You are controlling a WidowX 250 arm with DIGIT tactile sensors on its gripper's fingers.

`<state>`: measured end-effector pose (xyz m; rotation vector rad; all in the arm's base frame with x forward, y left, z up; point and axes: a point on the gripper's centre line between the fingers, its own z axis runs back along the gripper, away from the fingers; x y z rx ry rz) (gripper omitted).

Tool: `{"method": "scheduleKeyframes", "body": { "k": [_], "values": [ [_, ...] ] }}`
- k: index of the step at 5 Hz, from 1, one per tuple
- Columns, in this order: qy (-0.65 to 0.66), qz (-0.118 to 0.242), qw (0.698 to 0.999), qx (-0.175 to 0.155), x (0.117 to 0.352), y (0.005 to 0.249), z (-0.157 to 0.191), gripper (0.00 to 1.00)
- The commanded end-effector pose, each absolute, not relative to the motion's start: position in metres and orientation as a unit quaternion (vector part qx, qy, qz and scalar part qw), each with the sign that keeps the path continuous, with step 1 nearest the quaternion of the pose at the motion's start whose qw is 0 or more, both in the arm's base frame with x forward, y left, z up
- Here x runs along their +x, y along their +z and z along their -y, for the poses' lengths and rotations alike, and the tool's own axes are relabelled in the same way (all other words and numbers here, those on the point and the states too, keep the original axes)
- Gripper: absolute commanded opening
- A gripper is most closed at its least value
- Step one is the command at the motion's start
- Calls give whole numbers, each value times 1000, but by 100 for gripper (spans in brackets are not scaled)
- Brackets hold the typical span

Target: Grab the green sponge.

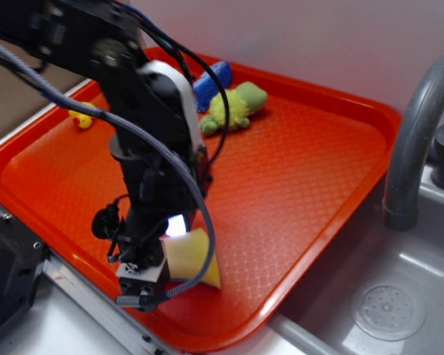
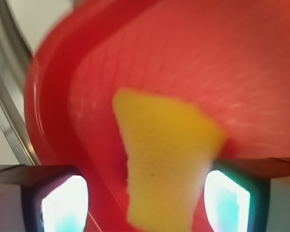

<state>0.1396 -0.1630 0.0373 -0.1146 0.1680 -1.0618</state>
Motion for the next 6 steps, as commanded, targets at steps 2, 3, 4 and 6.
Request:
{"method": "scheduleKeyframes", "body": {
  "k": [2, 3, 4, 6],
  "values": [
    [-522, -77, 849, -4, 142, 41, 169, 0],
    [-515, -86, 853, -5, 142, 41, 169, 0],
    [-512, -88, 855, 0, 142, 41, 170, 0],
    [-467, -71, 881, 35, 152, 69, 155, 0]
  ]
}}
